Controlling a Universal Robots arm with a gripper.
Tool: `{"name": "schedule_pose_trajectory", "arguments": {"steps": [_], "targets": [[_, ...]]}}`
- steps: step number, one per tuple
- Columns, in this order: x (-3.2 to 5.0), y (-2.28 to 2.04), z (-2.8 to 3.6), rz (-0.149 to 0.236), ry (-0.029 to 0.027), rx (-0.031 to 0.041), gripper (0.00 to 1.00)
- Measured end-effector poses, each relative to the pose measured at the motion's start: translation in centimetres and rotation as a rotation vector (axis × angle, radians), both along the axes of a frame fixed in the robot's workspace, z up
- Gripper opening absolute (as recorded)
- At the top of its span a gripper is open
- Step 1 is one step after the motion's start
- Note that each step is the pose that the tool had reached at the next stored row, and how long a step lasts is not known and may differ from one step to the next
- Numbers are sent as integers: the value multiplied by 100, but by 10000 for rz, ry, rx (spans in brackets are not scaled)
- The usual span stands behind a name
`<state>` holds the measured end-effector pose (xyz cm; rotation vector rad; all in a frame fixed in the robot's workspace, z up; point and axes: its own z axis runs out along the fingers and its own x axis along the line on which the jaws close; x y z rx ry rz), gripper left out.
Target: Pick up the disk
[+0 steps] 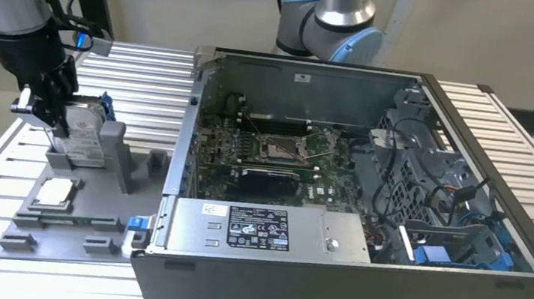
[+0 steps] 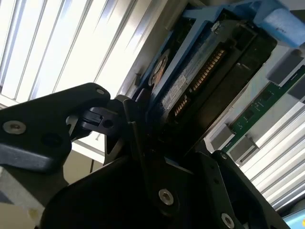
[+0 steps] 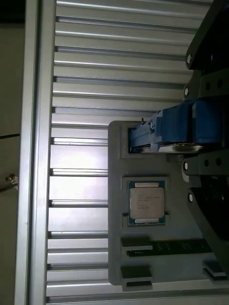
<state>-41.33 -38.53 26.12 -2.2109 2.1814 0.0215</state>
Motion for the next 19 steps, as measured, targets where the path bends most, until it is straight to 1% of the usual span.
{"name": "schedule_pose_trajectory", "arguments": {"steps": [5, 10, 15, 17, 19], "targets": [[1, 0, 6, 0, -1, -1, 0], [0, 0, 48, 0, -1, -1, 0], [0, 0, 133, -1, 1, -1, 0], [0, 0, 183, -1, -1, 0, 0], [0, 0, 250, 0, 1, -1, 0]]}}
